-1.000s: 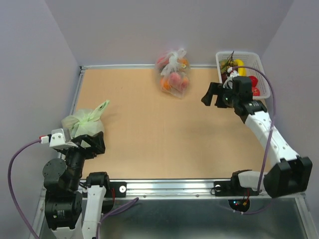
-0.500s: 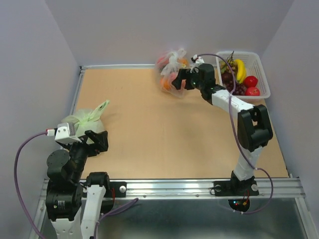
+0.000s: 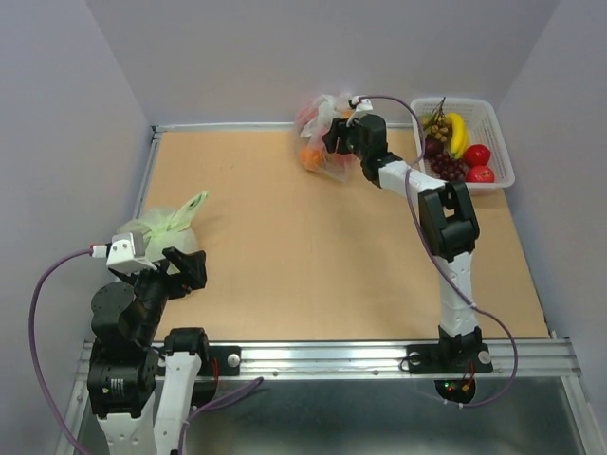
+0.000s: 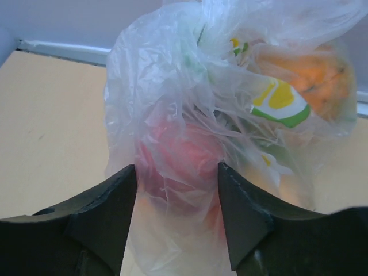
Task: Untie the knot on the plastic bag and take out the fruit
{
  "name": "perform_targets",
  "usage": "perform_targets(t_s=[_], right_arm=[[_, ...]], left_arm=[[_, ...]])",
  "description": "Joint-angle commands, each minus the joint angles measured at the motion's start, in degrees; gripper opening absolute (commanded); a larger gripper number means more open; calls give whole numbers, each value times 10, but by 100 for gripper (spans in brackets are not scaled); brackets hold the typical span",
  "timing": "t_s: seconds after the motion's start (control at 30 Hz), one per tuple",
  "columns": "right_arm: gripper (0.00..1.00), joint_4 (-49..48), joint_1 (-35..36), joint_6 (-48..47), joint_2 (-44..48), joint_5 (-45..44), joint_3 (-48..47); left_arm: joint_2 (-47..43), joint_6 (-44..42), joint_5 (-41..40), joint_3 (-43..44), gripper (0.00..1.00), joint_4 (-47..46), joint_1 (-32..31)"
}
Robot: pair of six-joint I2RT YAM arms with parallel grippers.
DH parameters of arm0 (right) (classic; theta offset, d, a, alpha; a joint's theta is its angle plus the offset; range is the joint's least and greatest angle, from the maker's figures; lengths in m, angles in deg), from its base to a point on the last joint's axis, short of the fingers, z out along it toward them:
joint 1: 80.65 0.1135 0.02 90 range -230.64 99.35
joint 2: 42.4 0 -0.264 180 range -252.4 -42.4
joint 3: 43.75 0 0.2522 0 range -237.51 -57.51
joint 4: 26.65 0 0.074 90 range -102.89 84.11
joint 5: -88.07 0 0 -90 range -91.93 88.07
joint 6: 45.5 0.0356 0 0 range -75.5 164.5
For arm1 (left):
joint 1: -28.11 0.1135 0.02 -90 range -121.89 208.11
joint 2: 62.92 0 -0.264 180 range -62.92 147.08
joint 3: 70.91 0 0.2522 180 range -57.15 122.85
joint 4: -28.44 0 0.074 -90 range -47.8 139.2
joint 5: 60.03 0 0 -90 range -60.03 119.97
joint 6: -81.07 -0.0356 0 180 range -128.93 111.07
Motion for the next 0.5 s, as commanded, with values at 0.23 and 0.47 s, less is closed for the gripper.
perform_targets(t_s=[0.23, 0.47], right_arm=[[0, -3, 27, -51, 32, -22, -7], [0, 23, 75, -55, 206, 34, 193]], left_arm=[[15, 0, -9, -2, 94, -7, -4], [37, -2, -38, 11, 93, 8, -3]])
